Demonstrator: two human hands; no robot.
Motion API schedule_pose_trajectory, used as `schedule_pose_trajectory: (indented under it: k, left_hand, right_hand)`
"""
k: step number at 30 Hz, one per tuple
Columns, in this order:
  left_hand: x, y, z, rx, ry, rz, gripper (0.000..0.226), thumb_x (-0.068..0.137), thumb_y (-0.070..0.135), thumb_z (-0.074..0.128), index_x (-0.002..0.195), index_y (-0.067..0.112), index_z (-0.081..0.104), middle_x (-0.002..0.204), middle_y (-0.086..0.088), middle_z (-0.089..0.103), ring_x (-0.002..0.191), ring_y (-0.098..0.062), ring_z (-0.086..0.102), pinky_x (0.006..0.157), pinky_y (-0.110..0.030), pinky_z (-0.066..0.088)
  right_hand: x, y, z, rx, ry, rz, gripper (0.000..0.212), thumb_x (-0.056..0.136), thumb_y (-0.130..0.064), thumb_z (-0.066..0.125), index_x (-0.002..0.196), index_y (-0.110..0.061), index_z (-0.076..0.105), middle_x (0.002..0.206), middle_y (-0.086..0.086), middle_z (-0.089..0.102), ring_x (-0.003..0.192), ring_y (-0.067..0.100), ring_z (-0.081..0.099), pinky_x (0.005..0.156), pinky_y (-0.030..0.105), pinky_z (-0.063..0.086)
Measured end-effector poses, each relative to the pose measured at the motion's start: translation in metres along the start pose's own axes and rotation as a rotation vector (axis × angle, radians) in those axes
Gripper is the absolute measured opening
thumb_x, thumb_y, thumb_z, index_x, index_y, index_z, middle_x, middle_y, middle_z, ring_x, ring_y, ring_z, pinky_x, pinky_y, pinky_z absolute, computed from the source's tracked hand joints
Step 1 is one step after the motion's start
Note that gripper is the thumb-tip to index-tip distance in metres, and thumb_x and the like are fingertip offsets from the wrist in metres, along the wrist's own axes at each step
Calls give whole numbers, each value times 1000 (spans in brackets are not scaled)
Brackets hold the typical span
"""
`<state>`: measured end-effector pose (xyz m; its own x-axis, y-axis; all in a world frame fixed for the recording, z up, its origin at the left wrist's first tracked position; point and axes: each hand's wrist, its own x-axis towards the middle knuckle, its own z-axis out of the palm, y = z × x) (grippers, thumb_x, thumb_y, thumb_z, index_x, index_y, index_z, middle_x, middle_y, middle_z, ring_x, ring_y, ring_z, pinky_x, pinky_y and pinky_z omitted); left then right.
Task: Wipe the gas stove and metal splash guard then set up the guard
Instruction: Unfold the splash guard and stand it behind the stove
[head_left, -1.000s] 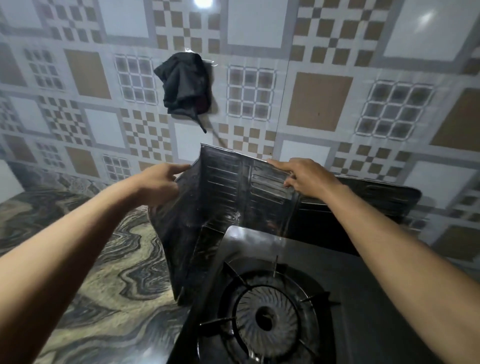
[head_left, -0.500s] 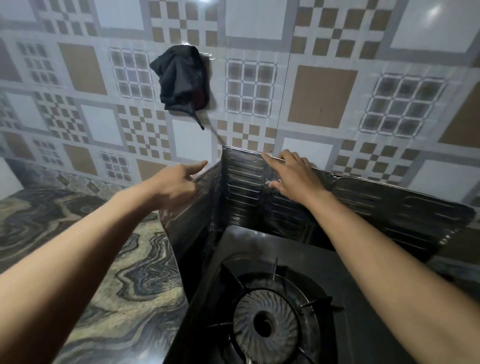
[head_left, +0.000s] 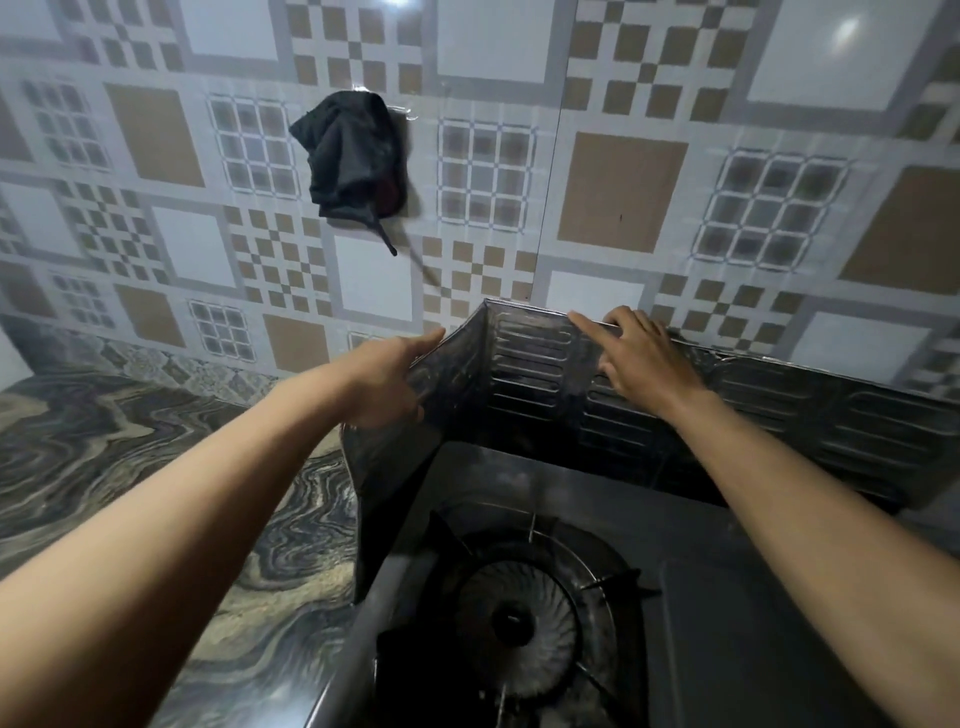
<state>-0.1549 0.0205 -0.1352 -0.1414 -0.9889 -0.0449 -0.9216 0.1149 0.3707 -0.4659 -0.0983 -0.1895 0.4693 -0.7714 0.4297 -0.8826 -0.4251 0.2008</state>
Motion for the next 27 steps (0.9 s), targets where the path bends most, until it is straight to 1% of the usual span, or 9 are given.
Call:
schedule_pose_trajectory:
  k: [5, 11, 13, 15, 17, 20, 22, 24, 27]
  left_hand:
    - [-1, 10, 9, 1, 29, -32, 98, 82, 1, 66, 159, 27, 11, 155, -10, 41, 136, -31, 44, 103, -32, 39]
    - [-3, 18, 14, -15, 80, -59, 96, 83, -2, 64, 159, 25, 11, 153, -12, 43, 135, -31, 45, 103, -30, 37]
    - [-4, 20, 18, -14, 88, -59, 97, 84, -2, 64, 159, 23, 10, 152, -13, 45, 134, -31, 47, 103, -30, 37]
    - [-2, 20, 20, -4, 85, -96, 98, 84, 2, 67, 159, 21, 7, 151, -15, 45, 133, -32, 47, 104, -32, 37]
    - [-1, 17, 20, 19, 86, -146, 96, 84, 6, 67, 159, 16, 7, 152, -16, 44, 135, -32, 46, 105, -32, 38]
    - [-2, 14, 21, 68, 99, -165, 82, 89, 7, 57, 158, 12, 14, 149, -17, 46, 133, -34, 47, 105, -35, 38]
    - [-3, 11, 21, 77, 128, -140, 72, 91, 9, 55, 155, 14, 24, 144, -16, 52, 129, -35, 51, 102, -37, 41]
    - [-3, 7, 20, 87, 157, -121, 66, 90, 9, 56, 151, 17, 32, 137, -16, 58, 123, -37, 55, 97, -37, 43]
    - [-8, 3, 17, 84, 129, -115, 76, 85, 12, 63, 153, 22, 28, 134, -15, 61, 120, -37, 57, 95, -38, 44]
  right_hand:
    - [10, -14, 0, 14, 23, -73, 77, 82, -15, 74, 151, -18, 39, 128, 15, 51, 117, 34, 48, 97, 48, 42]
    - [36, -45, 8, -10, 248, -71, 59, 77, -15, 76, 133, -7, 57, 125, 17, 59, 113, 37, 53, 91, 48, 45]
    - [46, -59, 2, 38, 234, -117, 68, 81, -20, 73, 143, -11, 48, 142, 15, 50, 128, 35, 45, 103, 50, 40]
    - [63, -75, -3, 138, 105, -250, 82, 84, -27, 73, 154, -22, 31, 161, 9, 28, 146, 30, 27, 117, 49, 27]
    - [83, -91, -6, 208, -19, -360, 84, 84, -31, 74, 154, -33, 27, 165, 2, 19, 151, 25, 16, 122, 48, 18]
    - [102, -106, -2, 317, -42, -406, 52, 89, -30, 69, 138, -28, 53, 145, 2, 50, 137, 26, 41, 112, 43, 34]
    - [106, -111, 3, 351, 24, -377, 35, 91, -26, 66, 126, -23, 62, 127, 3, 56, 119, 25, 52, 97, 39, 45]
    - [106, -114, 6, 368, 52, -367, 32, 92, -25, 66, 123, -21, 62, 123, 3, 53, 114, 25, 53, 89, 34, 46]
    - [106, -113, 11, 422, 26, -366, 41, 91, -26, 67, 131, -24, 58, 128, 2, 51, 119, 25, 52, 93, 39, 47]
